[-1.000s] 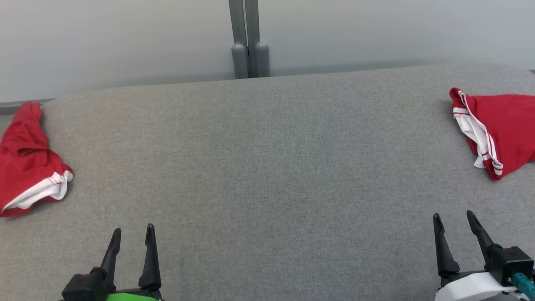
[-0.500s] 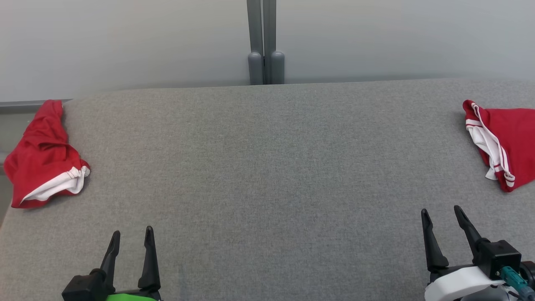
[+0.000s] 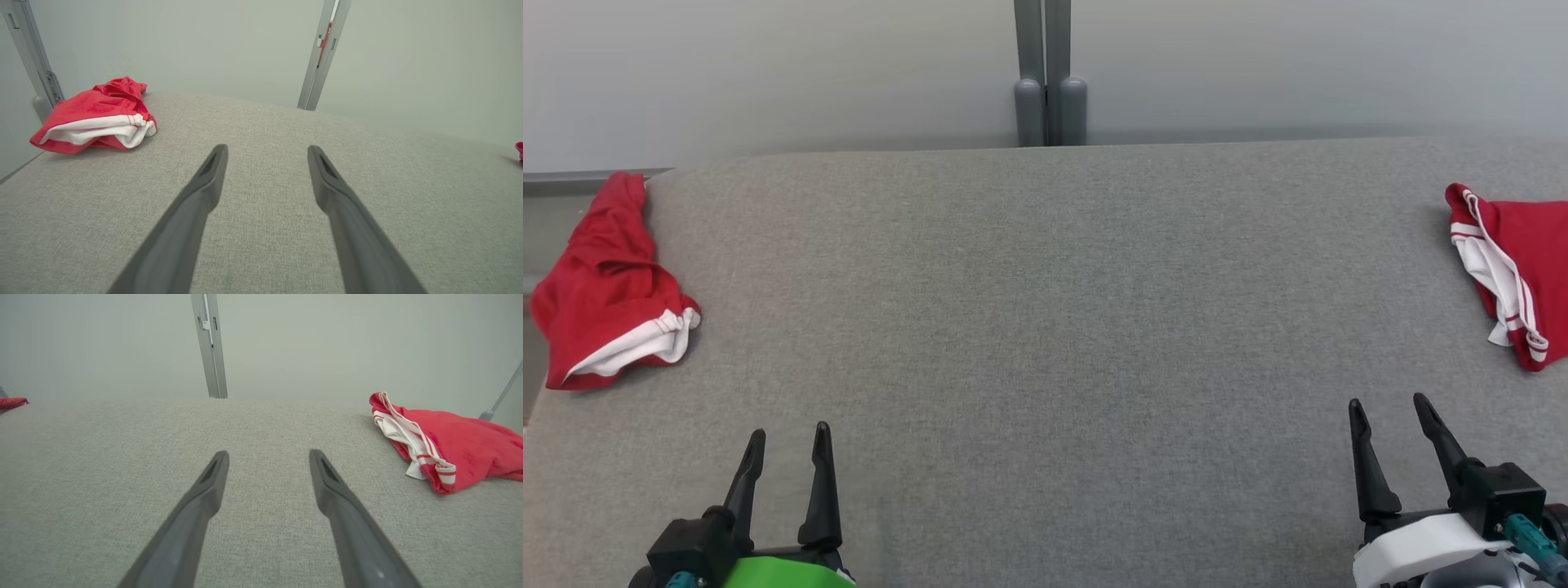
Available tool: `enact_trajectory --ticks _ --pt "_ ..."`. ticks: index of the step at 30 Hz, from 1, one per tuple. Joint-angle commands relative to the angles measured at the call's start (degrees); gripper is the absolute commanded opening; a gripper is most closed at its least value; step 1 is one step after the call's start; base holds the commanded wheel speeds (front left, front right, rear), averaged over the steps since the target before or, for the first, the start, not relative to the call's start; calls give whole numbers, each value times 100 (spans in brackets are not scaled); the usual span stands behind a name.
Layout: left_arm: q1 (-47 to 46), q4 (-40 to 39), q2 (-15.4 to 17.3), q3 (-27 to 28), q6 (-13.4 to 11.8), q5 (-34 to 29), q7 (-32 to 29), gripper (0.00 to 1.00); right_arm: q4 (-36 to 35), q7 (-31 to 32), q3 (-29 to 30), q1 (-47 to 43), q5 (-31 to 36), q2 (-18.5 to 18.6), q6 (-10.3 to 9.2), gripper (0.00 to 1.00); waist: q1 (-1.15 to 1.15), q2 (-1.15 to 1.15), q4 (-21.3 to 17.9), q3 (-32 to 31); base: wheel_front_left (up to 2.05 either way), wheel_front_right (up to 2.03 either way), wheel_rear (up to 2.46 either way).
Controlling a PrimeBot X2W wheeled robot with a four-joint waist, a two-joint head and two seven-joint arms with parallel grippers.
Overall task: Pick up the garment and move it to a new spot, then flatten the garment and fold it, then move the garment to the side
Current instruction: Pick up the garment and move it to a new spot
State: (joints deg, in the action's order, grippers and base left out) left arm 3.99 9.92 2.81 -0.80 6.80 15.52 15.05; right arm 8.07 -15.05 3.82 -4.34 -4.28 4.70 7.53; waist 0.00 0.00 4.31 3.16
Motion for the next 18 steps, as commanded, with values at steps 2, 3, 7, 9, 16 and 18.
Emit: enact_trajectory --ticks 2,3,7,9,16,18 --pt "-108 -23 17 12 0 28 15 100 -59 -16 7 26 -8 -5 -8 100 0 0 217 39 0 0 0" --pt "-118 -23 17 -6 -3 46 15 100 -70 -16 20 12 -17 -5 -8 100 0 0 307 46 0 0 0" --pt "-74 -24 17 -15 -43 95 16 100 -51 -16 -21 -30 -49 -1 -8 100 0 0 774 39 0 0 0" --pt "-30 -24 16 -9 -71 97 16 100 -49 -16 -51 -28 -56 14 -7 100 0 0 1048 52 0 0 0" --pt "93 -61 16 57 -122 153 15 100 25 -16 -174 125 -81 80 -7 100 0 0 1858 71 0 0 0" --pt "122 -68 16 83 -126 171 15 100 55 -17 -213 134 -87 91 -7 100 0 0 1965 71 0 0 0"
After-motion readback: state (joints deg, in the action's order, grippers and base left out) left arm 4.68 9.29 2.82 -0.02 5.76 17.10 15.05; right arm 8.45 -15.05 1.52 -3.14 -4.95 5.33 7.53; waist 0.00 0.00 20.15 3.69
